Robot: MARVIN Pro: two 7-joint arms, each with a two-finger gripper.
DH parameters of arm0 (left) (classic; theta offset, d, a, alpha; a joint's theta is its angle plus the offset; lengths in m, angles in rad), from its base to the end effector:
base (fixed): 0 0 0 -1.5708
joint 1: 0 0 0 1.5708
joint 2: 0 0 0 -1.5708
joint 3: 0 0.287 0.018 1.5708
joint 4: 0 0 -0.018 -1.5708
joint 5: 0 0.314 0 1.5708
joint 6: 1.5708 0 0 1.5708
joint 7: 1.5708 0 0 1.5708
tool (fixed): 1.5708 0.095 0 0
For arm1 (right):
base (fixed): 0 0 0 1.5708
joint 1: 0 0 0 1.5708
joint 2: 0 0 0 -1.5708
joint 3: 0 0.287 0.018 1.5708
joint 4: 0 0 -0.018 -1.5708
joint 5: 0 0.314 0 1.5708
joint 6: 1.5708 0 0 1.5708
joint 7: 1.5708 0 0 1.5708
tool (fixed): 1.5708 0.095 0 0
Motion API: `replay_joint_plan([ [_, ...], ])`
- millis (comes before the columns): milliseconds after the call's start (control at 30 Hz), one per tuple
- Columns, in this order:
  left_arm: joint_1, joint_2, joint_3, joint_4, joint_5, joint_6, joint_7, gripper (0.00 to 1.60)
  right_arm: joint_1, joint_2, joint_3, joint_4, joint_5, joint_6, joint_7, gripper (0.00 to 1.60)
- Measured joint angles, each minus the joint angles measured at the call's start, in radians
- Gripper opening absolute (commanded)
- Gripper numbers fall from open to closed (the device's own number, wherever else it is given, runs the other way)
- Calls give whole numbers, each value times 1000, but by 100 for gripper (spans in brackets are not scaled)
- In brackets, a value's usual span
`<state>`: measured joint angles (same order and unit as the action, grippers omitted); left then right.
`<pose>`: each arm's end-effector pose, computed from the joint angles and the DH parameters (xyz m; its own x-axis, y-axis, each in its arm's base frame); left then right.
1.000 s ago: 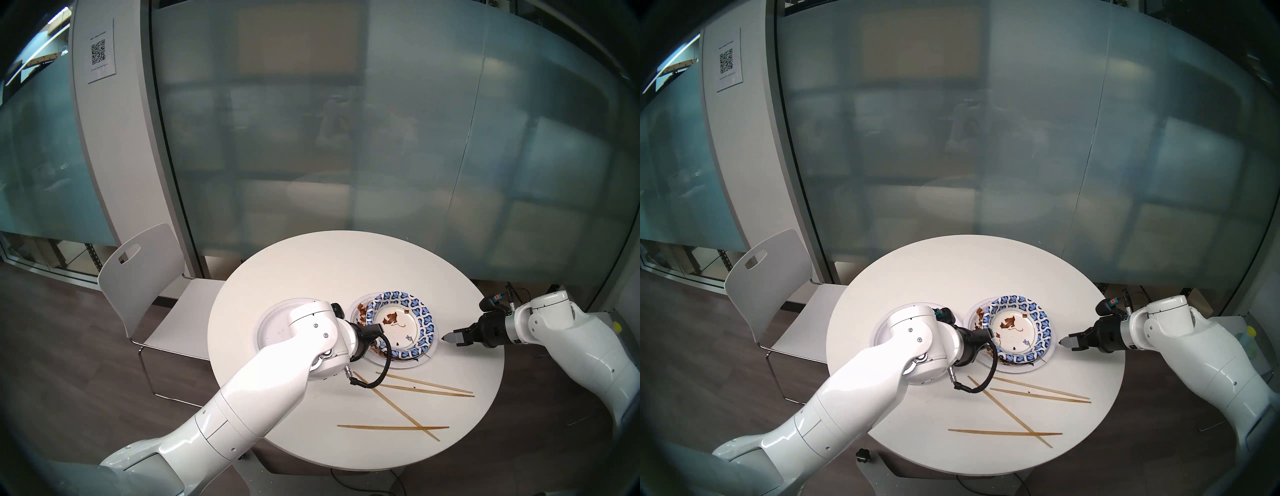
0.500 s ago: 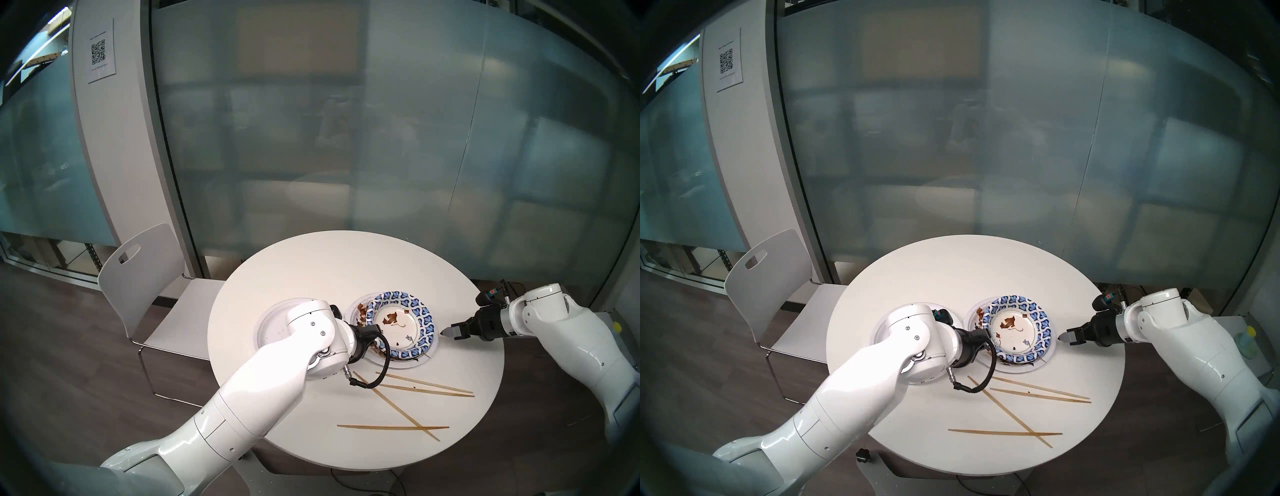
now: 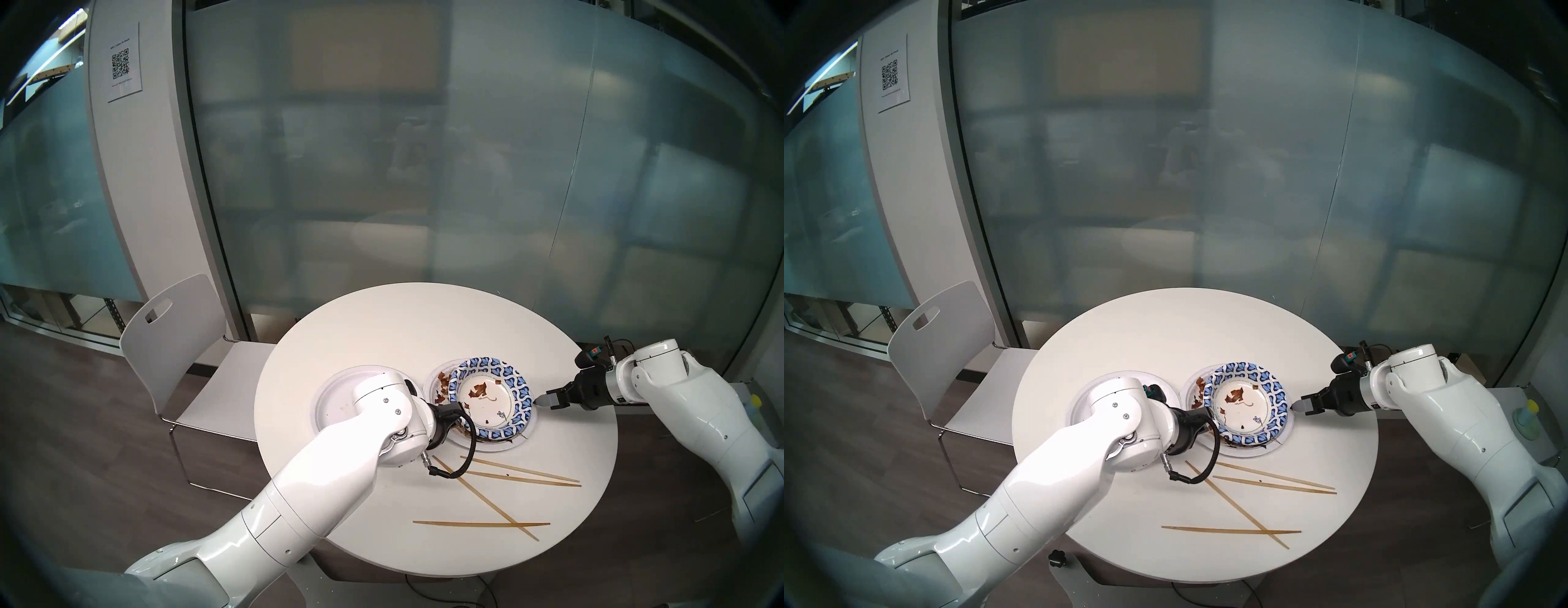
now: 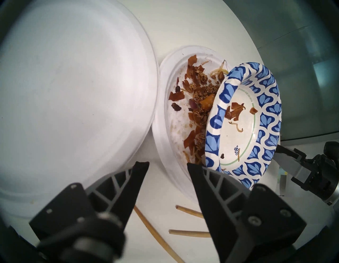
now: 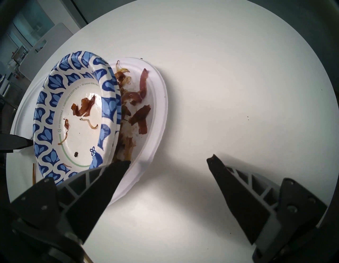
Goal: Stack the plates into one stack
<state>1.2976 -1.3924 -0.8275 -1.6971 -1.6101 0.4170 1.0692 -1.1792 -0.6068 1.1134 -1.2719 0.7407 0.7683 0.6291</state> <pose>0.3617 -0.2106 -0.2989 0.8603 0.3886 0.3300 0.1793 -0.8366 0.5177 0.4337 -0.2091 -0.2816 0.7896 0.2068 0.5777 0.3939 -0.8927 -0.2188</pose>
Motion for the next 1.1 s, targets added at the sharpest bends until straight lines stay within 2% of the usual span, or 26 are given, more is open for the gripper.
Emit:
replay_joint_plan([
  [533,-10,-29,40,60,72,-74,-50,115,67,-24,-40,53,-61,-9,81,160],
  [1100,-14,-34,37,64,81,-91,-58,115,134,-76,-84,138,-125,-20,137,160],
])
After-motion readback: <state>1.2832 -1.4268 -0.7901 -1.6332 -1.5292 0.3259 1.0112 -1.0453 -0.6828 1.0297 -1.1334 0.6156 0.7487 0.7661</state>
